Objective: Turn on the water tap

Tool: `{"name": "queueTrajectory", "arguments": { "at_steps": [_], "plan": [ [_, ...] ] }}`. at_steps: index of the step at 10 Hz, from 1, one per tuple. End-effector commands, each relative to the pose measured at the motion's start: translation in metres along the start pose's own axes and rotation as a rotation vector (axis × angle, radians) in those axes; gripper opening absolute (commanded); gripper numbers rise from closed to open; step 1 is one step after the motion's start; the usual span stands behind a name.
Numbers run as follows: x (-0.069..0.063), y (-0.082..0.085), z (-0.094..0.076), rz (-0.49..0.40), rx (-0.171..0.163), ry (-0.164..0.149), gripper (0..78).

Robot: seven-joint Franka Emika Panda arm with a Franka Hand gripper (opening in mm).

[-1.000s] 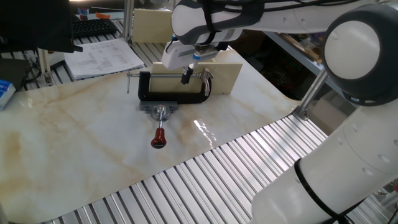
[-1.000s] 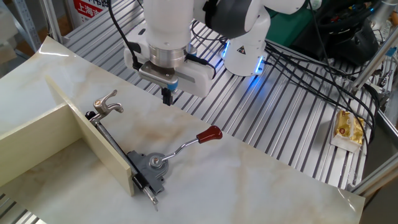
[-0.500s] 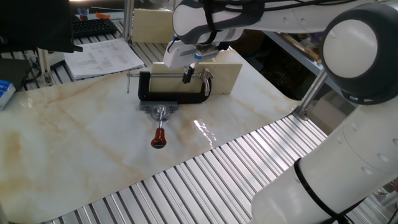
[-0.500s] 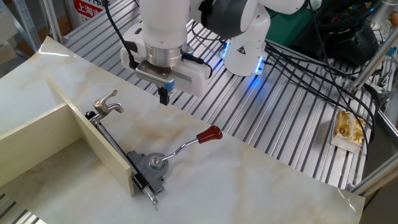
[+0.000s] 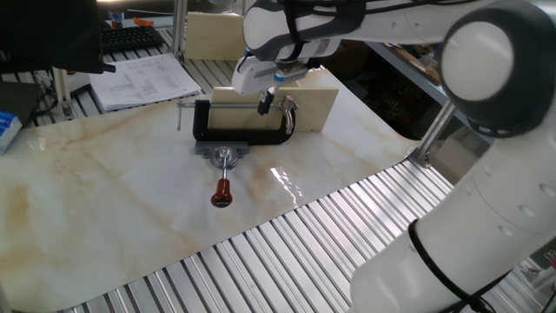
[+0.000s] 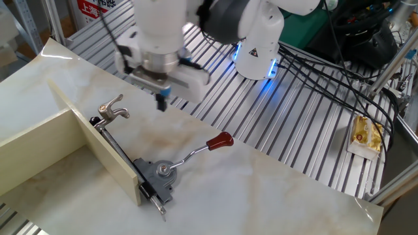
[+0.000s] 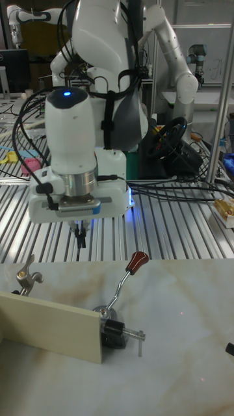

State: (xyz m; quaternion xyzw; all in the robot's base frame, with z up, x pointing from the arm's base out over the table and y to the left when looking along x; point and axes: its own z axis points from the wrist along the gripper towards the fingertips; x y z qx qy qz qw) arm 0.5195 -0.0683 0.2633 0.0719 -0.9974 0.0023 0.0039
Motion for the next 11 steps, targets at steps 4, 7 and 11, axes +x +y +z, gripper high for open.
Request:
{"name": "queueTrajectory", "arguments": {
  "at_steps": [4,7,11],
  "plan": [
    [-0.019,-0.019,0.009,0.048,0.036,-0.018,0.0],
    [-0.024,-0.019,0.024,0.070,0.030,-0.004,0.0],
    [-0.027,-0.016,0.051,0.122,0.031,-0.016,0.0]
  ]
}}
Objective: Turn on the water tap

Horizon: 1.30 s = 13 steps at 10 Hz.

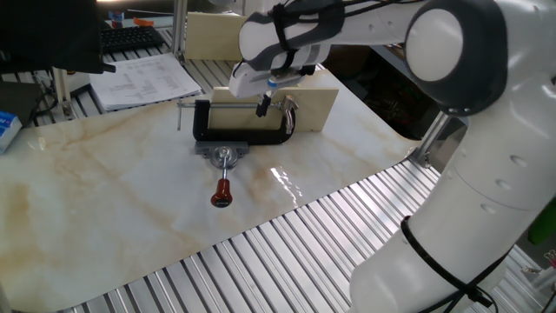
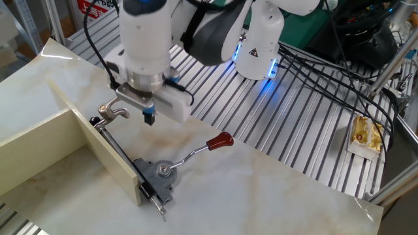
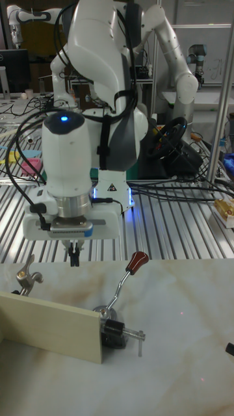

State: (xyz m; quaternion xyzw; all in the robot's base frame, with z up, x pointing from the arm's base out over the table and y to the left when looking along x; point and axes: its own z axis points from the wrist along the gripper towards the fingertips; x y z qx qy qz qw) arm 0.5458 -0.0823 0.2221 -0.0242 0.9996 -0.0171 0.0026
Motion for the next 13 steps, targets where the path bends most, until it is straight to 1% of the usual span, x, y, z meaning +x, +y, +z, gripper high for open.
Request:
{"name": "queueTrajectory", "arguments": {
  "at_steps": [1,2,4,8,10,11,13],
  "plan": [
    [-0.0021,0.0015,0.0091,0.026,-0.003,-0.002,0.0],
    [-0.0022,0.0014,0.0086,0.028,-0.011,-0.002,0.0],
    [-0.0027,0.0024,0.0083,0.050,-0.006,-0.001,0.0],
    [-0.0027,0.0024,0.0084,0.035,-0.009,0.011,0.0],
    [-0.0034,0.0043,0.0079,0.041,-0.013,0.010,0.0],
    [-0.0032,0.0106,0.0064,0.053,-0.012,0.011,0.0],
    [-0.0032,0.0106,0.0064,0.050,-0.009,0.013,0.0]
  ]
}}
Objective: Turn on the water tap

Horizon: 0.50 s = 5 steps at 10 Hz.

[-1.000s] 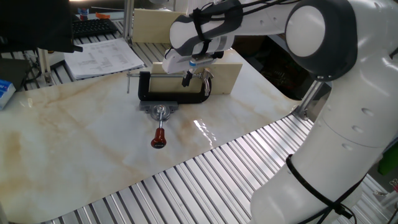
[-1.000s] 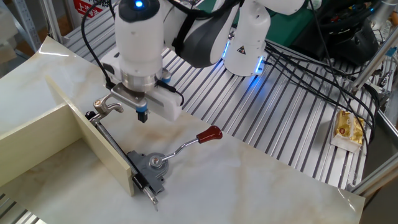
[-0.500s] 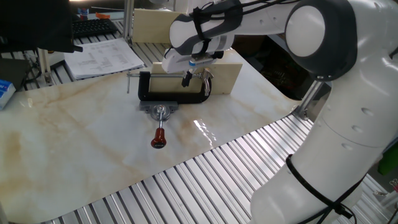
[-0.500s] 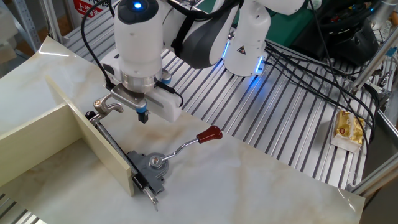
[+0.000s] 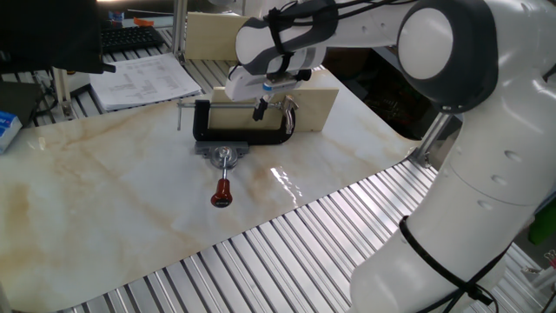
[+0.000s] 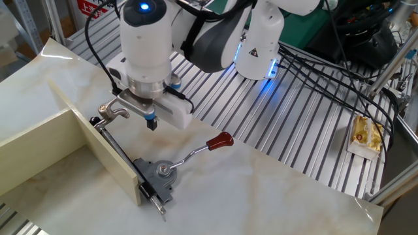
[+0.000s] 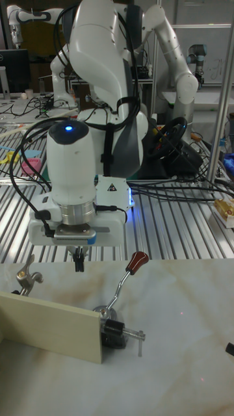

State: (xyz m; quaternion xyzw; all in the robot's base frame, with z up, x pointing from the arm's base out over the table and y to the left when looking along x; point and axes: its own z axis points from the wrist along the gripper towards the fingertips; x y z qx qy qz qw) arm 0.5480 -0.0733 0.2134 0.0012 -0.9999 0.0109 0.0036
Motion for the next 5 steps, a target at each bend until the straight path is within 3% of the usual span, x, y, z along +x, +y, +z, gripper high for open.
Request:
{"name": "queueTrajectory", "arguments": {
  "at_steps": [1,3,5],
  "plan": [
    [-0.0005,0.0015,-0.0019,0.022,0.005,0.014,0.0],
    [-0.0005,0.0015,-0.0019,0.075,0.015,0.019,0.0],
    [-0.0005,0.0015,-0.0019,0.110,-0.001,0.018,0.0]
  ]
}}
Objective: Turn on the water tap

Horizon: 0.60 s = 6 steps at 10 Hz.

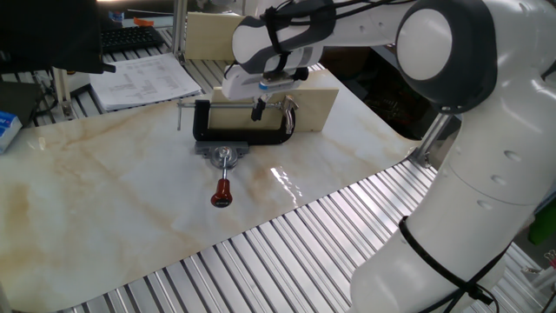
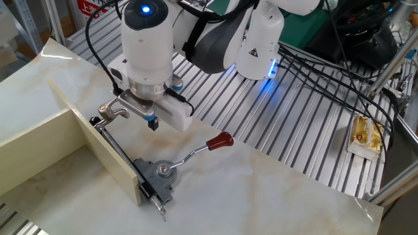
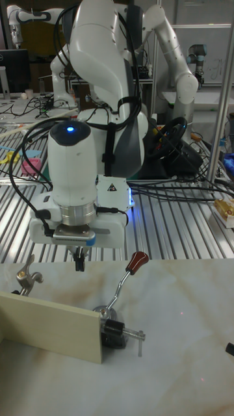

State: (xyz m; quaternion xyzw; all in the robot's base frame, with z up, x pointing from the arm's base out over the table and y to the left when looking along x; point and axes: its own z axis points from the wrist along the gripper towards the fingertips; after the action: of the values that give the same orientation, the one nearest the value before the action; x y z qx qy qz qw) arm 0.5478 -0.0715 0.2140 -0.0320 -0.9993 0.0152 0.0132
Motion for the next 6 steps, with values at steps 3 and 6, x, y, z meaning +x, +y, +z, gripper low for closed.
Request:
{"name": "queueTrajectory", "arguments": {
  "at_steps": [3,6],
  "plan": [
    [-0.0007,-0.0003,-0.0013,0.058,-0.011,-0.004,0.0],
    [0.0006,-0.0092,-0.0037,0.037,0.004,-0.004,0.0]
  ]
}}
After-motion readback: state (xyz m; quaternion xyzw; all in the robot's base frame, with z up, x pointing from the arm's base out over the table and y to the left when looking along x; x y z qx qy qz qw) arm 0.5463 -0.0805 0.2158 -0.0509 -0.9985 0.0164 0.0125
